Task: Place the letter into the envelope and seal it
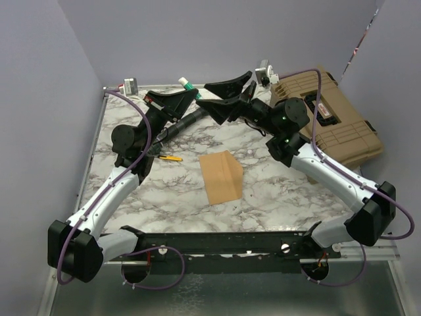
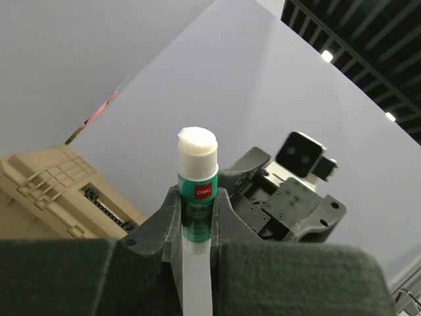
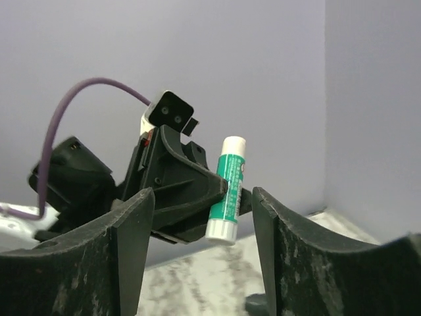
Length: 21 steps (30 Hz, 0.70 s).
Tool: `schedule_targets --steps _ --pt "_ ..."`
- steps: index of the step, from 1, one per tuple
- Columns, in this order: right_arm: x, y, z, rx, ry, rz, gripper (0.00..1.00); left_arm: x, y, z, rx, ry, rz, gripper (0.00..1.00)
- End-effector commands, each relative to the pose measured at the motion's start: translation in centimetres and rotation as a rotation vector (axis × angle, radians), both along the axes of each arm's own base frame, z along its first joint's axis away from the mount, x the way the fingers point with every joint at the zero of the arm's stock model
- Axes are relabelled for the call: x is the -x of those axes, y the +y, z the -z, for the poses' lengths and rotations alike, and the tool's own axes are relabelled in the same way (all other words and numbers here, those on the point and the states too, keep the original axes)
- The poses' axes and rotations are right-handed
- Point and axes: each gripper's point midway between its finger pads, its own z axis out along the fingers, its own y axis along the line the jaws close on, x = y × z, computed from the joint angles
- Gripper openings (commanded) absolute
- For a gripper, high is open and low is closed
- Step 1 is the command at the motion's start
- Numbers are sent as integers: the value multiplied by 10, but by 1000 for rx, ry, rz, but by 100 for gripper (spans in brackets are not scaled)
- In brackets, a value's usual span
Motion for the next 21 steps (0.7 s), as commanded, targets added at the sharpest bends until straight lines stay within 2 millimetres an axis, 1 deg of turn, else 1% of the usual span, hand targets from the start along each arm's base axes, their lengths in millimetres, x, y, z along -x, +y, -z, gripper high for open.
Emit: schedule_targets --steps 1,4,7,8,10,12,13,15,18,19,21 --pt "4 -1 -2 128 -364 106 65 -2 1 1 20 45 11 0" --pt "-2 3 6 186 -500 169 66 -3 3 -2 41 76 13 0" --pt "-9 4 6 198 -569 232 65 -8 3 0 48 131 11 0" --pt "-11 5 5 196 -580 248 64 -10 4 1 49 150 8 0" --pt "-16 8 3 200 -593 274 56 -12 5 4 58 187 5 0" --pt "-19 13 6 218 -606 284 48 -13 6 5 74 210 2 0" --pt "-19 16 8 229 -610 290 47 -13 8 4 83 216 1 0" --pt "-20 20 15 254 -613 295 48 -14 9 3 92 226 -4 0" --pt "-19 20 21 260 -605 295 60 -16 10 1 95 234 -12 0" --pt "-19 18 22 258 -600 301 62 -17 10 2 96 239 -13 0" --pt "-20 16 24 259 -585 313 64 -17 10 2 97 241 -17 0"
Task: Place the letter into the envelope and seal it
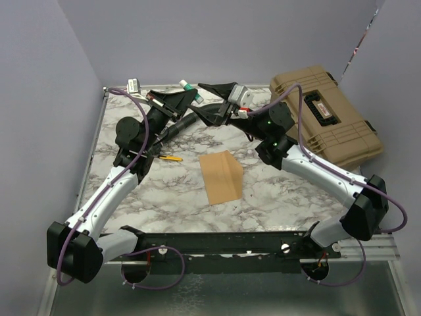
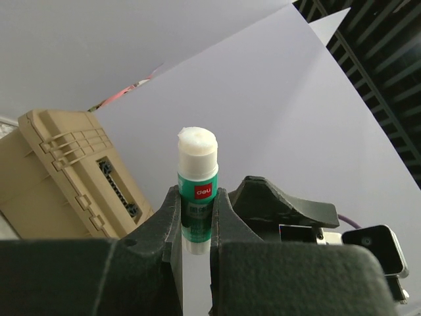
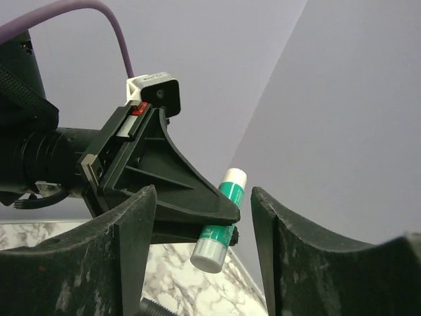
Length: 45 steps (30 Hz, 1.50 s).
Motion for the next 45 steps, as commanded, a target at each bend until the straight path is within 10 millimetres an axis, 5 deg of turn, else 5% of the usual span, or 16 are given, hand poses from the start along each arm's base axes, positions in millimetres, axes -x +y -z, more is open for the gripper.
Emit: schedule_targets --steps 1,7,16,27,35,40,45 --pt "-5 -6 4 -3 -5 58 63 7 9 -28 47 -38 -23 0" --pt "-5 -15 9 -19 -10 97 40 9 10 -31 31 -58 -32 0" --pt "-10 -17 4 -59 -1 115 55 8 8 -30 24 -56 -28 0" --pt "-20 -13 -11 -117 -22 135 40 13 5 -39 16 -84 -11 0" --pt "-30 -2 0 -80 -18 142 39 16 2 -42 17 -96 2 0" --pt "-33 2 -2 -71 -31 140 26 16 2 -42 17 -97 1 0" --pt "-31 -1 -11 -96 -31 142 1 18 2 -41 5 -107 0 0"
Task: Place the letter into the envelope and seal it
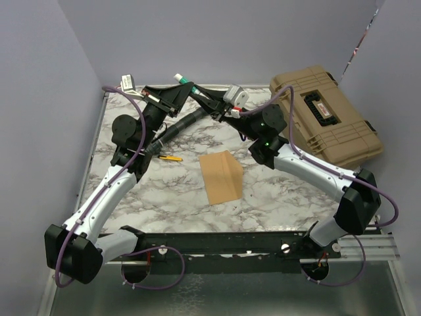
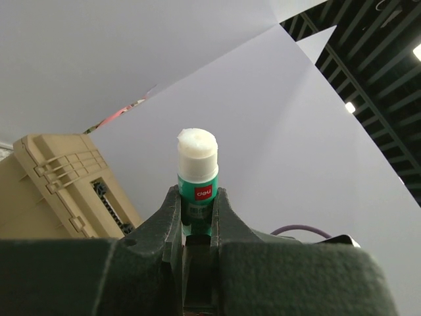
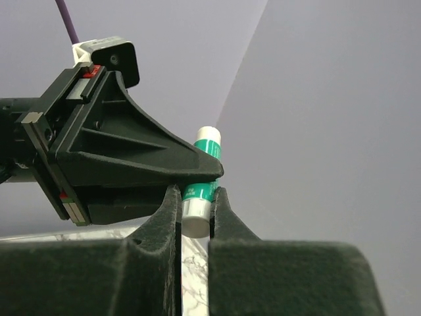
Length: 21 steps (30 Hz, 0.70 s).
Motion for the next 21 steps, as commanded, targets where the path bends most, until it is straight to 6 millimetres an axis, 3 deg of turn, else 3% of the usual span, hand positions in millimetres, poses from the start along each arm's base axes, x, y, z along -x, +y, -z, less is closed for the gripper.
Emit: schedule_targets --steps 1,2,5,8,14,21 --pt "-4 -4 -14 -43 0 26 1 18 -4 -18 -17 -76 37 5" --pt "-4 -6 -15 -46 7 27 1 19 -3 -18 -26 -79 30 15" --pt "-4 -10 -11 -34 50 18 1 16 -1 -11 -64 -42 15 57" --pt "-1 -18 -5 -20 88 -20 1 13 3 -3 -99 -5 18 78" --pt "5 -36 10 30 167 -114 1 15 -4 13 -192 40 192 94" --pt "16 -39 30 151 241 -202 1 25 -15 24 -215 49 366 97"
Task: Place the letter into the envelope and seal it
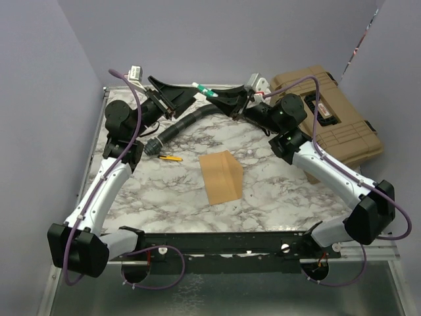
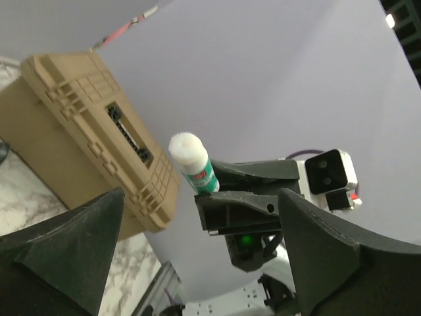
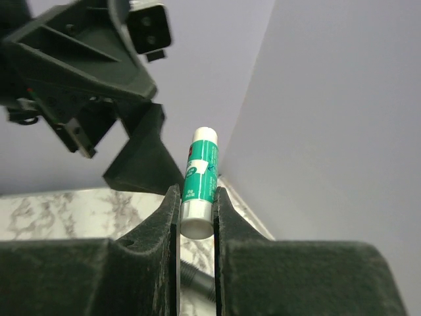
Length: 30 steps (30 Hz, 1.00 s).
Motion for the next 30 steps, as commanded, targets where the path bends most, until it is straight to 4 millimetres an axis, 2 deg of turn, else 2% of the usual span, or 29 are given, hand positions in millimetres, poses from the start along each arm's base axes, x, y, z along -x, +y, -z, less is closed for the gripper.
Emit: schedule_targets --steps 1,4,8,10,15,20,23,24,28,30 --pt "23 2 8 56 63 -126 1 20 -14 9 -32 20 192 97" --pt "31 2 9 68 83 -186 1 20 -14 12 -15 30 213 93" --pt "34 2 16 105 103 -213 1 23 -15 12 -20 31 270 63" --pt "36 0 17 119 101 -216 1 28 -14 9 -36 17 302 55" --pt "39 -1 16 142 98 -246 1 33 -16 17 -47 39 333 44" --pt "40 1 16 164 93 -278 1 33 -17 32 -68 86 348 43" --pt "41 2 18 182 95 -298 1 31 -18 35 -71 97 352 41" --pt "42 3 20 187 99 -306 1 30 -18 35 -72 98 352 35" --pt "42 4 21 194 111 -326 1 29 -19 38 -71 112 356 2" --pt "45 6 21 189 110 -348 3 28 -18 39 -70 117 357 0"
